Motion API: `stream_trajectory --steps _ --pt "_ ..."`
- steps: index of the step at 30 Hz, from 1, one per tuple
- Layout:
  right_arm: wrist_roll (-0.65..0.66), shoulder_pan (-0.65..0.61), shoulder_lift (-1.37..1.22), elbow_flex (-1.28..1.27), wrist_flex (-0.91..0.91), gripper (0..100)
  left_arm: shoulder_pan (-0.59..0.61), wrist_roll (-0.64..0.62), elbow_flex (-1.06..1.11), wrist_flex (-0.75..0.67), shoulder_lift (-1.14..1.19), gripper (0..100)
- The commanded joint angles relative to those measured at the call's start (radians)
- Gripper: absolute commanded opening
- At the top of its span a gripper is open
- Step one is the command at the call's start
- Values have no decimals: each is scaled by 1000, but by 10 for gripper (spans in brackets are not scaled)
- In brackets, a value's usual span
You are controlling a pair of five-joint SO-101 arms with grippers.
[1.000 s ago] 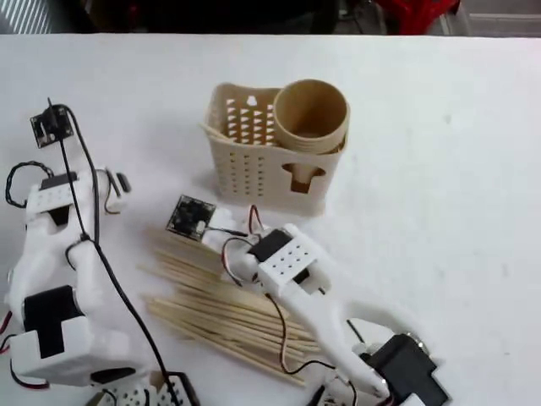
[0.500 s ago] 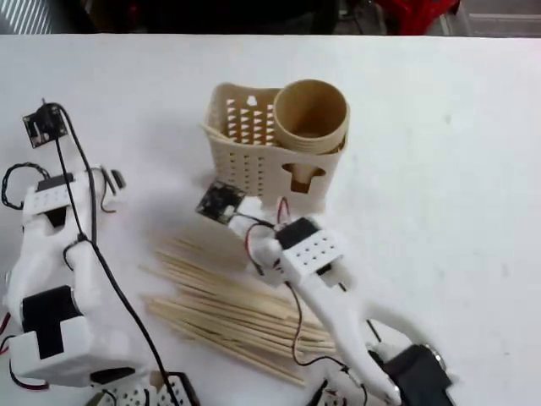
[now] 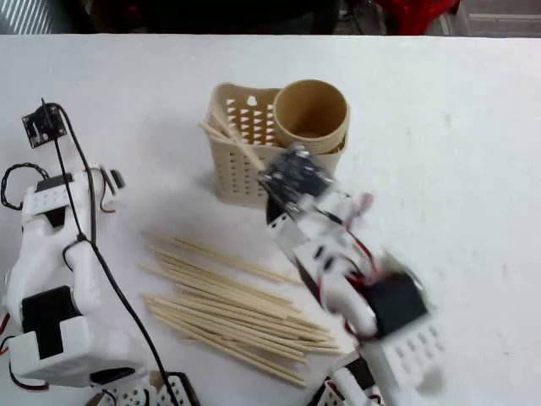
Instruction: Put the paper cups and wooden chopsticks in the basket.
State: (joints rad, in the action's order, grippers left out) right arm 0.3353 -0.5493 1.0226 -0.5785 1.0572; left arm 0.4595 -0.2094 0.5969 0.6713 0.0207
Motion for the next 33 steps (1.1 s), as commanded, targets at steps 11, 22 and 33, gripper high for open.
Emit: stream_trajectory --steps 11,22,33 --pt "-160 -8 -527 440 -616 18 4 -29 -3 -17 -2 222" --pt "-160 -7 -714 396 -822 18 1 -29 -3 -18 -2 222" --pt "-152 -5 -710 229 -909 58 1 -29 -3 -15 -2 222"
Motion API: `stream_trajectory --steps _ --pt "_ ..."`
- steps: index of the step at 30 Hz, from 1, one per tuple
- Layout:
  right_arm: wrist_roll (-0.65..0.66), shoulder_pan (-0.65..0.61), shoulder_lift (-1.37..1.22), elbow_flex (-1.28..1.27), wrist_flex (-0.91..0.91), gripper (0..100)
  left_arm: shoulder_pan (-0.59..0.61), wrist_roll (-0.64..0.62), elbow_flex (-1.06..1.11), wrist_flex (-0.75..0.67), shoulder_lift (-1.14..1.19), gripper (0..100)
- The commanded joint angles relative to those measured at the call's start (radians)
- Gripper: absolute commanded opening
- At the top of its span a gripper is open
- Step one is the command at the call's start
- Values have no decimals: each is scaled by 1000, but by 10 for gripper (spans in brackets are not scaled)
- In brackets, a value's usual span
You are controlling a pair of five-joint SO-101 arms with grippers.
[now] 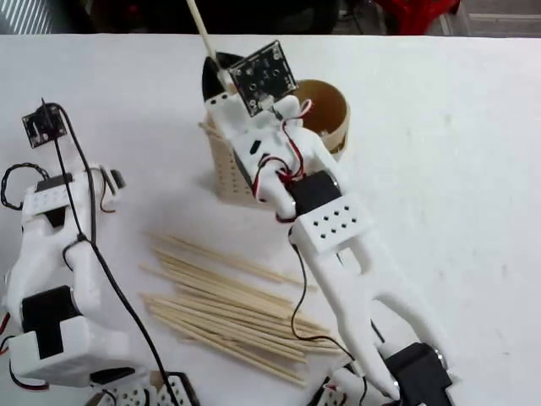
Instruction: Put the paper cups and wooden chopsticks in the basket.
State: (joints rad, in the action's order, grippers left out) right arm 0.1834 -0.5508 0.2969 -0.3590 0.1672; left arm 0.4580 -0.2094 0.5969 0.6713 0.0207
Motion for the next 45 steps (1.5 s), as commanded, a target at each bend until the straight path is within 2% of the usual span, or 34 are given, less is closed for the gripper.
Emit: stream_trajectory --steps 1,3,5,10,14,16,20,22,26,31,37,45 --pt "-3 -4 24 9 -18 95 2 -29 -3 -15 -2 222" --pt "-5 -10 56 9 19 176 2 -29 -3 -15 -2 222" --pt "-5 -13 96 12 74 213 2 -29 -3 -15 -2 222" --pt "0 -13 234 12 289 121 -8 -29 -2 -14 -2 222" --pt "0 -15 366 9 579 39 -4 -29 -2 -20 -2 222" --pt "6 -16 406 9 731 39 -4 -29 -2 -20 -2 222" --pt "210 -107 406 -15 964 95 -4 -29 -2 -20 -2 222" --pt "244 -173 383 -80 1000 122 -4 -29 -2 -20 -2 222" --pt "278 -280 285 -281 903 143 -2 -29 -2 -20 -2 222" --pt "285 -271 102 -422 628 142 -2 -29 -2 -20 -2 222" --pt "327 -269 -162 -425 460 142 -5 -29 -2 -17 -2 222" --pt "325 -266 -295 -370 437 141 -7 -29 -2 -14 -2 222"
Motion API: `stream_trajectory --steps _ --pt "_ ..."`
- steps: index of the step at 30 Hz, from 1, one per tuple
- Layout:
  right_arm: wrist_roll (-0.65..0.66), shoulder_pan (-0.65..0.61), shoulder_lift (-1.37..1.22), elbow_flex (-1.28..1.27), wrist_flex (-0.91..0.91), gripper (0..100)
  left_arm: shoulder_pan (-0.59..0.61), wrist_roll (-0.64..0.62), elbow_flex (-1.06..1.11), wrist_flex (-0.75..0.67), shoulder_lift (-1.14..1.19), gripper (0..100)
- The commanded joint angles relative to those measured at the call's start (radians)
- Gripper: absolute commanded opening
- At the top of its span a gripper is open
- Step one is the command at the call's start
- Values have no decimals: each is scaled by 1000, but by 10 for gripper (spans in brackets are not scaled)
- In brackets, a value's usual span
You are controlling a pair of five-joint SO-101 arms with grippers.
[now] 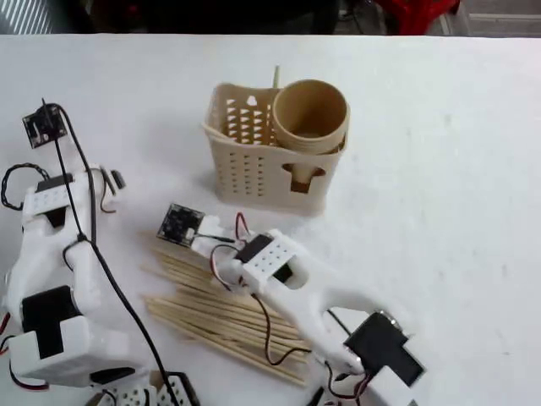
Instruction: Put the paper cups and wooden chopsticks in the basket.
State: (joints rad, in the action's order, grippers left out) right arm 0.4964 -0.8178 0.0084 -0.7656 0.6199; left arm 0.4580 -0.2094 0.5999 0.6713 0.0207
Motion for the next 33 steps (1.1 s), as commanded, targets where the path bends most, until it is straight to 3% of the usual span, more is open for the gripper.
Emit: stream_trajectory --steps 1,3,6,13,22,33 --pt "12 1 -8 37 -16 141 -7 -29 -5 -14 -2 222" --pt "14 1 -12 38 -16 125 -7 -29 -5 -14 -2 222" --pt "14 1 -12 40 1 13 -7 -29 -5 -14 -2 222" --pt "11 4 -4 35 28 16 -7 -29 -5 -14 -2 222" --pt "-23 110 157 41 130 16 -5 -29 -5 -14 -2 222" --pt "-23 116 292 -55 99 39 -5 -29 -5 -14 -2 222"
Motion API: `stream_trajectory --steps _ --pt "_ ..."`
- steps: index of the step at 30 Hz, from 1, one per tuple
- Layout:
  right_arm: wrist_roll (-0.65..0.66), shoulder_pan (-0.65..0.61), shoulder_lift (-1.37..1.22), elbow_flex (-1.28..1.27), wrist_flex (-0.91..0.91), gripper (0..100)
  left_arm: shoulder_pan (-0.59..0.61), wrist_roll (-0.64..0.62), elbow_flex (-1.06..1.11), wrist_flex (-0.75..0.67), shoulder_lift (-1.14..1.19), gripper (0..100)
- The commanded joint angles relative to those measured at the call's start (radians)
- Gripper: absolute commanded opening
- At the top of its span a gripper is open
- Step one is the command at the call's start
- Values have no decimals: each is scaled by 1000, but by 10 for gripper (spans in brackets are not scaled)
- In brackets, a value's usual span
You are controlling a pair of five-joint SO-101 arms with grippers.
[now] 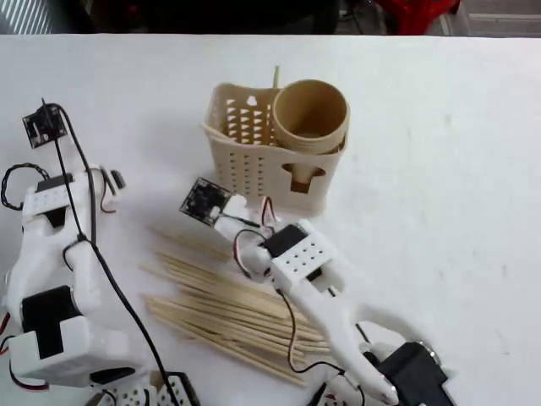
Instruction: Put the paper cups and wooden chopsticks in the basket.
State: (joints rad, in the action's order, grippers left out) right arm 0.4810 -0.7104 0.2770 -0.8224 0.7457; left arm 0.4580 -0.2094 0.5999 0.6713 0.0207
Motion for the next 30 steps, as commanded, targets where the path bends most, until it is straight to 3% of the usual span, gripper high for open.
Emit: stream_trajectory --steps 1,6,16,23,30 --pt "-2 4 4 0 -45 67 -5 -29 -5 -14 -2 222" --pt "17 -13 -171 20 -113 207 -2 -29 -5 -12 -2 222" --pt "43 -21 -275 106 -21 128 -2 -29 -5 -12 -2 222" --pt "37 -19 -148 89 18 128 -5 -29 -5 -12 -2 222" --pt "44 -67 22 -80 -68 176 -7 -29 -5 -14 -2 222"
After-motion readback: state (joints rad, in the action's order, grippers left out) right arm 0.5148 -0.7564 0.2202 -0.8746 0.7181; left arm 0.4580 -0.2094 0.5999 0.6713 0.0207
